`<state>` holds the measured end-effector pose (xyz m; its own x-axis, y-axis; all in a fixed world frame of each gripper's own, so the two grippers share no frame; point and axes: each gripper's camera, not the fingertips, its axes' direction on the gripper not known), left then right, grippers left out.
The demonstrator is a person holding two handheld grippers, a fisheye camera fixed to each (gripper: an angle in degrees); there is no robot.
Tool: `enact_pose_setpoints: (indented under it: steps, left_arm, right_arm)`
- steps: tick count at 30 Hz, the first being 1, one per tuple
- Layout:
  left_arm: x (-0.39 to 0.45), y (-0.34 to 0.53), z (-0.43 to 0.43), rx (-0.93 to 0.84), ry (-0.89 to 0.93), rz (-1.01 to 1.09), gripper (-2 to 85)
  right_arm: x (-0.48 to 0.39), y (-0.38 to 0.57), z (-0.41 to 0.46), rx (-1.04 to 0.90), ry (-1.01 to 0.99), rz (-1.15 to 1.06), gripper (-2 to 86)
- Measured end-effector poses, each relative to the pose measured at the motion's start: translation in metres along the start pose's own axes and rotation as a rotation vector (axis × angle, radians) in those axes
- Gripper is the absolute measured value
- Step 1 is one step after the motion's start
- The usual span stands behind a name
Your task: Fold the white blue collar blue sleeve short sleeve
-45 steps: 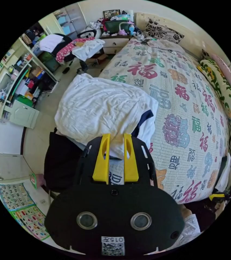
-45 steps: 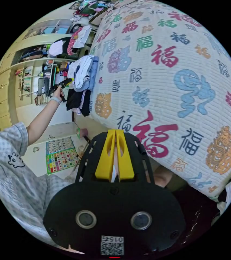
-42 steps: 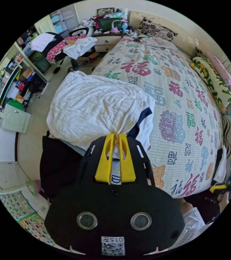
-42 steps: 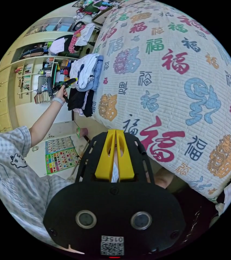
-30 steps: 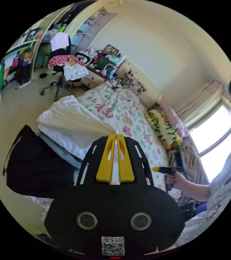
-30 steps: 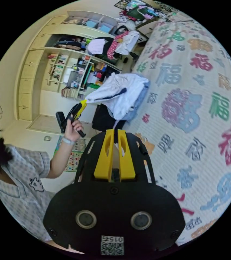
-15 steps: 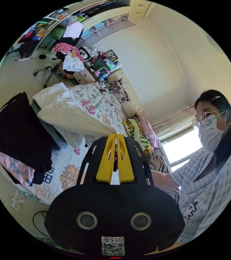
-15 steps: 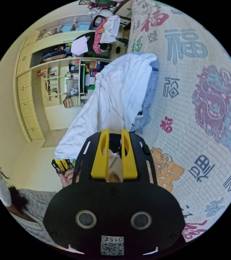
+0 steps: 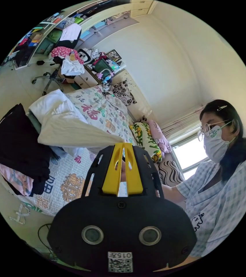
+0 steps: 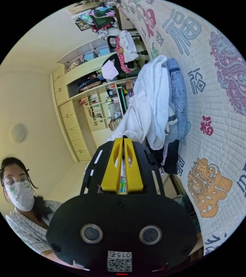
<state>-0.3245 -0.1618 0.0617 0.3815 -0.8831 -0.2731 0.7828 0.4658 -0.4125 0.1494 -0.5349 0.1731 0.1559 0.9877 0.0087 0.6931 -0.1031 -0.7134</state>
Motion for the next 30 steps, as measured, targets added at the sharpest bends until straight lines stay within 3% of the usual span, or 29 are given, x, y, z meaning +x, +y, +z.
enact_pose_setpoints:
  steps: [4,11,20,23,25,28,30]
  left_arm:
    - [0.034,0.012,0.000,-0.013,-0.033,0.049,-0.8]
    - [0.083,0.044,0.015,-0.083,-0.027,-0.031,-0.8]
    - [0.160,0.132,0.125,-0.547,0.060,0.018,-0.7]
    - [0.195,0.167,0.158,-0.767,0.057,0.092,-0.6]
    - [0.215,0.205,0.176,-1.022,0.053,0.186,-0.4]
    - [0.218,0.242,0.172,-1.110,-0.024,0.151,0.6]
    - [0.222,0.249,0.164,-1.033,-0.002,0.108,2.8]
  right_arm:
    - [-0.038,0.052,-0.048,0.093,-0.058,-0.093,-0.3]
    - [-0.168,0.194,-0.136,0.233,0.059,-0.319,-0.4]
    - [-0.294,0.370,-0.166,0.324,0.145,-0.575,-0.4]
    - [-0.313,0.425,-0.170,0.334,0.137,-0.624,-0.4]
    - [-0.322,0.457,-0.172,0.341,0.141,-0.648,-0.4]
    - [-0.334,0.507,-0.173,0.342,0.180,-0.687,-0.4]
    - [-0.339,0.535,-0.173,0.344,0.221,-0.696,-0.4]
